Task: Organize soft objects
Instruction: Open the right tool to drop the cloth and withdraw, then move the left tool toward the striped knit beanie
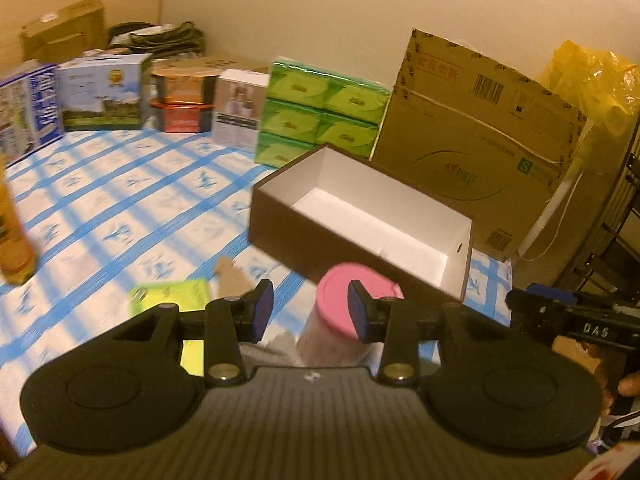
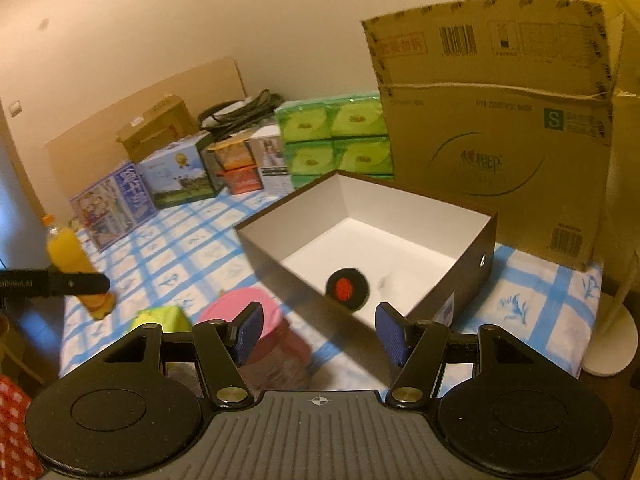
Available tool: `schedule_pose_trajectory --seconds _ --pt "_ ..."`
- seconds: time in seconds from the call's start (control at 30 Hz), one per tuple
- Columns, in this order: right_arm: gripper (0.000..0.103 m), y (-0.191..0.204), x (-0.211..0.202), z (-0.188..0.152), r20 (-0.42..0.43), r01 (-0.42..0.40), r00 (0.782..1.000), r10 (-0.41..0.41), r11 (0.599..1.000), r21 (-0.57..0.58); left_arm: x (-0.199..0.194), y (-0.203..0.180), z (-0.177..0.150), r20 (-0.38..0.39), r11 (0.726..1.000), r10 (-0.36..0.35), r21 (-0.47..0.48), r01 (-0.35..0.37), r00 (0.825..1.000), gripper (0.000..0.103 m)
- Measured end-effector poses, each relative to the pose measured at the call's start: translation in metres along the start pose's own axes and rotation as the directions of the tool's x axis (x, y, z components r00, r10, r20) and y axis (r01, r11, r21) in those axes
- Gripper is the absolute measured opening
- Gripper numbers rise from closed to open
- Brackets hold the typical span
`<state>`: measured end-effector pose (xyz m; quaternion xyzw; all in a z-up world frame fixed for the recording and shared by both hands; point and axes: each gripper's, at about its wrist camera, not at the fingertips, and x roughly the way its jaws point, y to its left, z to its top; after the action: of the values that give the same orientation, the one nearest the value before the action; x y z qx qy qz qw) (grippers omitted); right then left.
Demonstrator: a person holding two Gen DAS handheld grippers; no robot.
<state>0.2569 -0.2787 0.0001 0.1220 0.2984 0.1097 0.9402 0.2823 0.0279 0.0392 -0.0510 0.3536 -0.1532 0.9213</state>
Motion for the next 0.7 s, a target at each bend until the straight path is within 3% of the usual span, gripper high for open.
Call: schedule_pose_trajectory --seconds 0.17,0.4,0.7 --pt "0.062 0.022 -0.039 -0.019 0.009 -0.036 0.999 0.037 0.999 -0.009 -0.045 -0.011 -0.033 0.006 1.000 0.023 0.003 -0.023 1.000 0.036" --pt "0.062 0.047 -0.086 -0.050 0.010 -0.079 0.997 0.079 0.997 -0.022 -0.102 -0.030 -0.076 0.030 0.999 0.000 -0.032 0.001 1.000 0.037" --pt "0.062 0.061 -0.121 -0.096 -0.025 -0.113 0.993 0.112 0.993 -0.040 -0.141 -0.035 -0.126 0.049 0.998 0.037 -0.052 -0.034 0.998 0.038"
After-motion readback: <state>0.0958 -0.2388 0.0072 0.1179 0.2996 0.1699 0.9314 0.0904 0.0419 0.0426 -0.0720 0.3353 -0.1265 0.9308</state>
